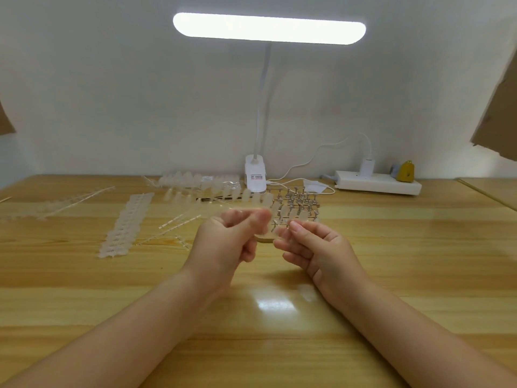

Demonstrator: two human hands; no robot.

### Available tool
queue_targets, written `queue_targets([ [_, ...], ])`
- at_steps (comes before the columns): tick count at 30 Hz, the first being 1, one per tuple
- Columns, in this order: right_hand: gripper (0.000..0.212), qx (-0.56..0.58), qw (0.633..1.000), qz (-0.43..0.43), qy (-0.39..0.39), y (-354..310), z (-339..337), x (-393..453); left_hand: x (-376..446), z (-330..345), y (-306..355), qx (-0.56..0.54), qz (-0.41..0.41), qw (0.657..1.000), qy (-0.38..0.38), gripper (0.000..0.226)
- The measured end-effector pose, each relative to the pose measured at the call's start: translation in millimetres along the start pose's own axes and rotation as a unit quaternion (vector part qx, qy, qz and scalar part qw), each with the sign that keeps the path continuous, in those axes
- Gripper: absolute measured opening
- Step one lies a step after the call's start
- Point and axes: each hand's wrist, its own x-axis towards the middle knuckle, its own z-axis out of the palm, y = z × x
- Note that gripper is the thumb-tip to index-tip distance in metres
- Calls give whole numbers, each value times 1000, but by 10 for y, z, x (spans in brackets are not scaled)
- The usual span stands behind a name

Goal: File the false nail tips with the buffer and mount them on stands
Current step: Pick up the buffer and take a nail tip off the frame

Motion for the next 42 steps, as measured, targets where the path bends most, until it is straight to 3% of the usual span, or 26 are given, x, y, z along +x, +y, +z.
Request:
queue_targets([
  [2, 27, -11, 1000, -9, -13, 11, 4, -3, -59, 68, -62, 28, -19, 999, -25, 47],
  [5, 17, -38, 998, -11, -52, 12, 8, -19, -107, 106, -140, 28, -52, 998, -23, 42],
  [11, 36, -64, 994, -12, -89, 0, 23, -55, -83, 85, -165, -7, -85, 996, -10, 38],
  [19, 20, -146, 984, -100, -4, 9, 60, -100, -44, 79, -122, 22, -134, 988, -73, 49],
  [24, 12, -111, 986, -111, 47, 11, 26, -68, -14, 37, -90, 143, -86, 986, -29, 66],
  [28, 13, -56, 995, -82, 29, -9, 21, -58, 58, -24, -46, 31, -93, 993, 64, 57],
  [34, 14, 12, 1000, -29, -4, 4, 63, -65, 85, -77, -93, -46, -80, 991, 94, 27],
  [39, 32, 77, 997, 9, -17, -16, 81, -51, 97, -90, -101, -90, -93, 989, 77, 23],
  [42, 32, 72, 997, 2, -26, -4, 83, -58, 87, -88, -114, -71, -90, 990, 78, 38],
])
